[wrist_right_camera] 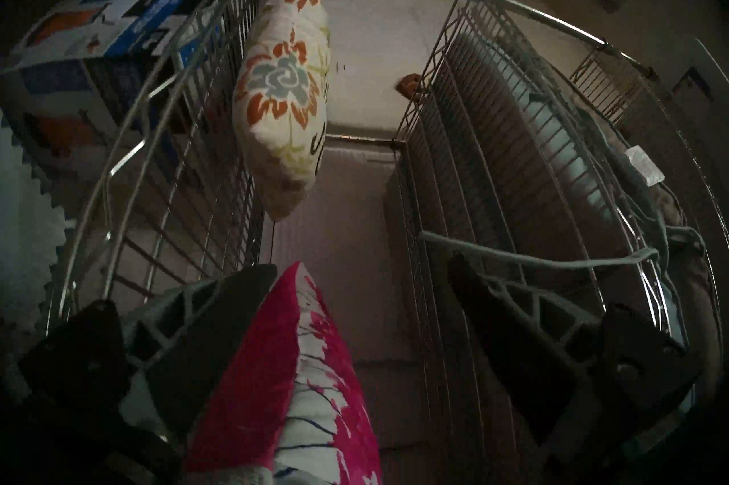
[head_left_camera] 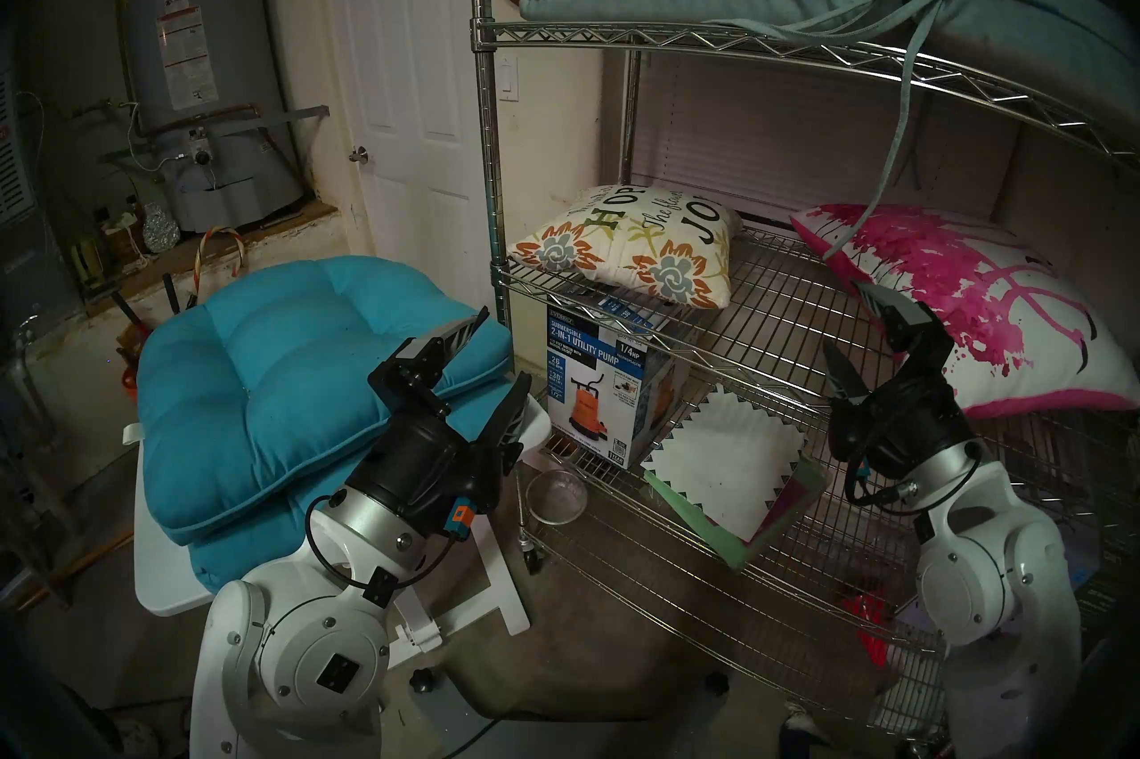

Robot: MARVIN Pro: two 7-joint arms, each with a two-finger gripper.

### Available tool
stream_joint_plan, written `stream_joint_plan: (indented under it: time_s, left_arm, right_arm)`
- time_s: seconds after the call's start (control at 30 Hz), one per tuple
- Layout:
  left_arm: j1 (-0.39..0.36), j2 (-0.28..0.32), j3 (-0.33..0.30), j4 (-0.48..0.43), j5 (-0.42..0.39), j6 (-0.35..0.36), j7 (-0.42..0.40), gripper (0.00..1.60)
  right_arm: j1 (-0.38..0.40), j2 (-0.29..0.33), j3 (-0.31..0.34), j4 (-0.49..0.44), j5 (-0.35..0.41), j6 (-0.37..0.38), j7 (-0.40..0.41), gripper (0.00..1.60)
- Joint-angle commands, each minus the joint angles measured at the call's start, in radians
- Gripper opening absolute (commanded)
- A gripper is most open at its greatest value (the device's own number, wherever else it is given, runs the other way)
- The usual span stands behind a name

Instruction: Take cushion off the shelf

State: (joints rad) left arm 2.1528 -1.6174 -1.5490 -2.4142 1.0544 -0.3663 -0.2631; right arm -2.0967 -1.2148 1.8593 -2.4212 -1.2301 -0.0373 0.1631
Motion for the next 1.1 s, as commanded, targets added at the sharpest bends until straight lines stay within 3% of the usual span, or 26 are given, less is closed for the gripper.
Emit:
stream_joint_plan:
  time_s: [0.0, 0.53, 1.07]
  left_arm:
    - [-0.002, 0.0, -0.001, -0.029, -0.008, -0.006, 0.006, 1.6]
    - [-0.002, -0.001, -0.002, -0.029, -0.01, -0.008, 0.005, 1.6]
    - [-0.002, -0.002, -0.003, -0.029, -0.011, -0.011, 0.004, 1.6]
  right_arm:
    - [0.051, 0.01, 0.058, -0.022, 0.038, 0.012, 0.042, 1.6]
    - [-0.041, -0.036, 0.057, -0.022, 0.079, -0.004, 0.019, 1.6]
    - [-0.178, -0.076, 0.158, -0.022, 0.09, -0.068, -0.052, 1.6]
